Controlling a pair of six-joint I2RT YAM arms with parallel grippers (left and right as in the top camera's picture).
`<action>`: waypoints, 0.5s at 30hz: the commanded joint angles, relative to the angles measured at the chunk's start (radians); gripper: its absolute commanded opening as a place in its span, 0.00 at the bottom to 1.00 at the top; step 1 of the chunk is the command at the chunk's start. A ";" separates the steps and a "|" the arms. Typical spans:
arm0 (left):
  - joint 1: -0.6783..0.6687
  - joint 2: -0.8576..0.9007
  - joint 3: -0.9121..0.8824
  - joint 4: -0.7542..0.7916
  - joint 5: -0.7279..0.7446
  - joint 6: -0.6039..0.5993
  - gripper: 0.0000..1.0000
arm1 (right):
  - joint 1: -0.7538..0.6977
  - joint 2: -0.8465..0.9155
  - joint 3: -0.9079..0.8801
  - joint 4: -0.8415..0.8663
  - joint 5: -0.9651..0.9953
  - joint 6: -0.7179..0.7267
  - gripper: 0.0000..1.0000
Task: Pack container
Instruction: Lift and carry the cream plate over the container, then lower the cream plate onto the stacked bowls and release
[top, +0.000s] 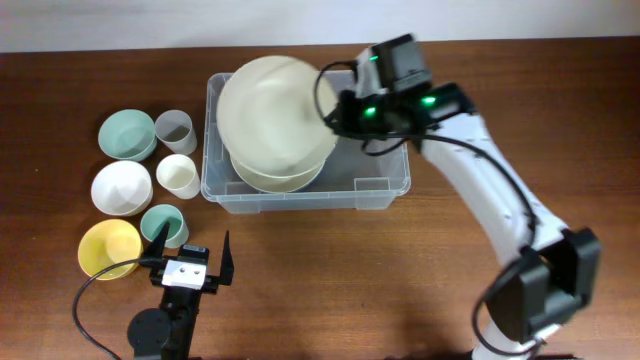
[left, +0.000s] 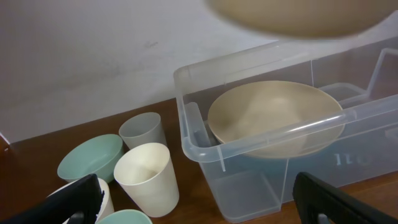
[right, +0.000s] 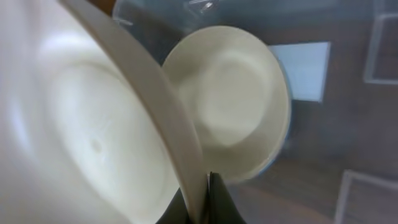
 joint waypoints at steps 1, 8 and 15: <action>0.006 -0.006 -0.006 -0.001 -0.004 0.008 1.00 | 0.032 0.085 0.007 0.061 0.058 0.021 0.04; 0.006 -0.006 -0.006 -0.001 -0.004 0.008 1.00 | 0.031 0.205 0.008 0.102 0.062 0.042 0.04; 0.006 -0.006 -0.006 -0.001 -0.004 0.008 1.00 | 0.031 0.259 0.007 0.126 0.102 0.043 0.04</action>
